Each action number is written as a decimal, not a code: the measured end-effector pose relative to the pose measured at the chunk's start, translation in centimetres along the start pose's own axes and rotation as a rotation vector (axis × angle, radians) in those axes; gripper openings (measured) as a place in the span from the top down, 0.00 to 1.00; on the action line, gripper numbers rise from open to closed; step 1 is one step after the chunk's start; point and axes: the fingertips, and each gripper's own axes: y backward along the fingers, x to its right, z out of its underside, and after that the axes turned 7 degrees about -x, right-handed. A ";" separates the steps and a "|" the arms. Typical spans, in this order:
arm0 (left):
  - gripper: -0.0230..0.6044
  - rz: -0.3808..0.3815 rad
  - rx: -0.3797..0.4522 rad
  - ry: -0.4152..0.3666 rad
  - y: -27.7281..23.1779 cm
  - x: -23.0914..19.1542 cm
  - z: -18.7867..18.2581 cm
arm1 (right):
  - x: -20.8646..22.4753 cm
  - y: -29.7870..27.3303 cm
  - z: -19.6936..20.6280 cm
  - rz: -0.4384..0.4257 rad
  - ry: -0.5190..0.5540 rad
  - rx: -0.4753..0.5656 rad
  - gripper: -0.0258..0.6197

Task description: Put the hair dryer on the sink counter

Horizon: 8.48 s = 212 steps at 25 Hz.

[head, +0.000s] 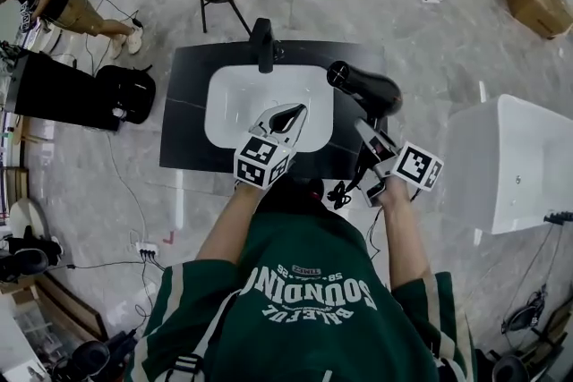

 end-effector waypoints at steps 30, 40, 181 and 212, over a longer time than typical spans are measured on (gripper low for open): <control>0.94 0.177 -0.018 0.017 -9.4 0.9 -1.1 | 3.2 7.2 -6.4 0.108 0.041 0.172 0.64; 0.94 0.180 -0.023 0.023 -9.7 1.2 -1.3 | 3.4 5.8 -7.4 0.120 0.039 0.187 0.64; 0.94 0.051 -0.109 0.147 -9.0 -11.3 2.1 | 15.9 -13.2 -8.7 0.749 0.591 -0.108 0.87; 0.94 -0.024 -0.022 0.130 -3.3 -7.5 1.4 | 3.0 -7.9 -4.1 0.538 0.810 -0.018 0.88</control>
